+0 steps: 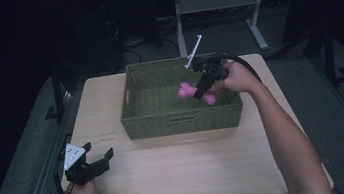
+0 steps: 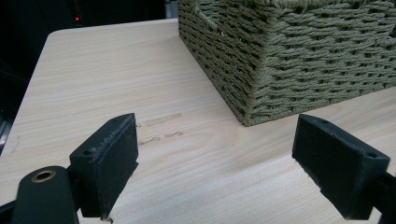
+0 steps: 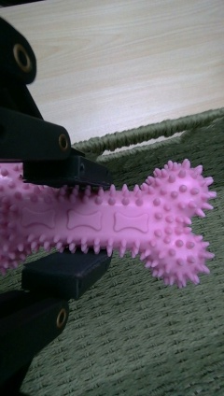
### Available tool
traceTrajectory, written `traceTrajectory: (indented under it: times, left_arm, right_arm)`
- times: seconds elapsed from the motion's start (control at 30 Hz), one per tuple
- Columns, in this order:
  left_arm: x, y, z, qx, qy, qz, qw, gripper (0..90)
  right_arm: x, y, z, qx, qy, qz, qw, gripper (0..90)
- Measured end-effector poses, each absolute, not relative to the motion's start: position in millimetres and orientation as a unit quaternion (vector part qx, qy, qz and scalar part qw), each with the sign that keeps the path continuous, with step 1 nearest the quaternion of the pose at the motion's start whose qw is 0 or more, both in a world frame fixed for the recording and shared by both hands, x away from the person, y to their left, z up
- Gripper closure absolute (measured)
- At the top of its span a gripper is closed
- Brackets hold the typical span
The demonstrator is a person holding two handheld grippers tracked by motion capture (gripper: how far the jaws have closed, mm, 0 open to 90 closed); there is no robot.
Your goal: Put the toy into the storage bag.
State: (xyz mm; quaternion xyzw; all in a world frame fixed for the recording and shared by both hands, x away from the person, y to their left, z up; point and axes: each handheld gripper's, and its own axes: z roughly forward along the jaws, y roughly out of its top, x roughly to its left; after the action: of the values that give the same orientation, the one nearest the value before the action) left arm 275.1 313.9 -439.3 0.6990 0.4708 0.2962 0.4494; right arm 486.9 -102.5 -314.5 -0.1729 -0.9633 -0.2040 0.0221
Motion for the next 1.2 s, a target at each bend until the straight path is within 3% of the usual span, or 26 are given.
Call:
traceTrajectory:
  times: [1.2]
  left_arm:
    - [275, 312, -439, 0.702, 0.467, 0.298, 0.448, 13.9]
  right_arm:
    - [499, -108, -356, -0.201, -0.960, -0.192, 0.045, 58.1]
